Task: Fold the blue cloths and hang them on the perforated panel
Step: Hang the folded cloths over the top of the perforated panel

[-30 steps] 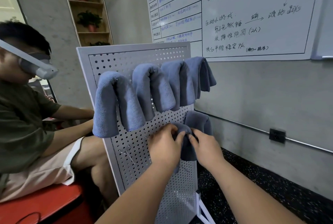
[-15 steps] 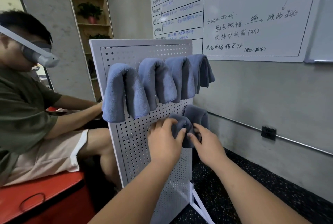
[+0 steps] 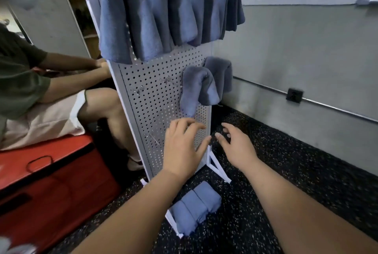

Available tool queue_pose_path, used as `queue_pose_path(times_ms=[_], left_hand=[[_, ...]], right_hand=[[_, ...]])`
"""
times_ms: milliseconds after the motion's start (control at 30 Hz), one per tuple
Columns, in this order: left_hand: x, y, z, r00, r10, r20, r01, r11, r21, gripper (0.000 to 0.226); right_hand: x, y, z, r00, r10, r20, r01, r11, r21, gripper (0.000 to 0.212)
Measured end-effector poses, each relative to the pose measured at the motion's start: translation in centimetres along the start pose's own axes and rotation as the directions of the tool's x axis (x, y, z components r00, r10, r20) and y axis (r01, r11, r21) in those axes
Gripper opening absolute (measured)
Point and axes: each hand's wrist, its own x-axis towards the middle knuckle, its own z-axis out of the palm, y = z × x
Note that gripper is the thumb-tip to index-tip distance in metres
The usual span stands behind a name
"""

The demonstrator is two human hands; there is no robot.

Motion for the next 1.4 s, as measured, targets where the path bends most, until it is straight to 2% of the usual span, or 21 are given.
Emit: queue_pose_path(times_ms=[100, 200, 367, 600, 833, 1133, 1267, 1400], left_hand=[[-3.3, -1.7, 2.6, 0.992, -0.041, 0.122, 0.044, 0.999, -0.024, 0.027], [-6.3, -3.5, 5.6, 0.953, -0.116, 0.281, 0.124, 0.992, -0.010, 0.028], [-10.6, -6.3, 10.9, 0.842, -0.230, 0.488, 0.246, 0.969, 0.033, 0.036], [-15.4, -9.8, 18.0, 0.676, -0.361, 0.642, 0.400, 0.912, 0.092, 0.037], [-18.3, -12.9, 23.8, 0.513, -0.452, 0.730, 0.496, 0.850, 0.178, 0.043], [-19.4, -16.0, 32.0, 0.312, -0.476, 0.823, 0.409, 0.848, 0.336, 0.066], [-19.2, -16.7, 35.0, 0.264, -0.491, 0.830, 0.386, 0.842, 0.376, 0.072], [-19.4, -17.7, 37.2, 0.167, -0.562, 0.810, 0.439, 0.778, 0.449, 0.083]], right_hand=[[-1.8, 3.0, 2.7, 0.994, 0.073, 0.085, -0.070, 0.997, -0.029, 0.059], [-3.3, 6.1, 5.4, 0.974, 0.143, 0.178, -0.127, 0.987, -0.101, 0.059], [-4.6, 10.6, 9.7, 0.927, 0.244, 0.286, -0.188, 0.959, -0.210, 0.063], [-6.6, 16.4, 15.8, 0.845, 0.344, 0.409, -0.255, 0.932, -0.258, 0.064], [-7.3, 20.5, 20.5, 0.773, 0.398, 0.494, -0.315, 0.917, -0.246, 0.072], [-5.1, 24.0, 25.4, 0.736, 0.346, 0.582, -0.294, 0.937, -0.187, 0.081], [-4.3, 25.0, 26.6, 0.725, 0.330, 0.604, -0.289, 0.943, -0.167, 0.081], [-4.4, 26.8, 28.0, 0.720, 0.309, 0.622, -0.279, 0.949, -0.148, 0.084]])
